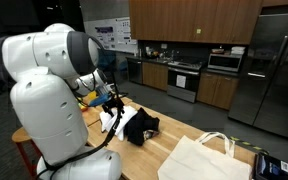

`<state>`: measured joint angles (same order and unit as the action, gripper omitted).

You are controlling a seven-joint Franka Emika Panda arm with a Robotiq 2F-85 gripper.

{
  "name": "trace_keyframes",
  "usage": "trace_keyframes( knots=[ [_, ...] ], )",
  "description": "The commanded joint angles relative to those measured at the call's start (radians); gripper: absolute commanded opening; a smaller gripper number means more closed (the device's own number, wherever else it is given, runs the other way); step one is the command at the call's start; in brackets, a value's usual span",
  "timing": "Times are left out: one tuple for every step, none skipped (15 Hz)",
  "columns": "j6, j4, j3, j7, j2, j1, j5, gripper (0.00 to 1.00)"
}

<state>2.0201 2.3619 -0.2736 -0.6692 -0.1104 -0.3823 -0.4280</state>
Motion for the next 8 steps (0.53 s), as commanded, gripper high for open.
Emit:
trace_keyframes(
  knots=[
    [0.160,0.029,0.006,-0.009,0.030,0.067,0.108,1.00],
    [0.217,0.044,0.010,-0.005,0.042,0.080,0.142,1.00],
    [0.302,0.066,0.015,-0.001,0.057,0.095,0.162,1.00],
    [0.364,0.079,0.018,-0.018,0.077,0.109,0.171,1.00],
    [0.430,0.103,0.020,-0.046,0.092,0.120,0.169,1.00],
    [0.506,0.126,0.025,-0.067,0.113,0.130,0.163,1.00],
    [0.582,0.139,0.032,-0.102,0.140,0.139,0.151,1.00],
    [0.747,0.165,0.060,-0.173,0.217,0.143,0.119,1.00]
  ],
)
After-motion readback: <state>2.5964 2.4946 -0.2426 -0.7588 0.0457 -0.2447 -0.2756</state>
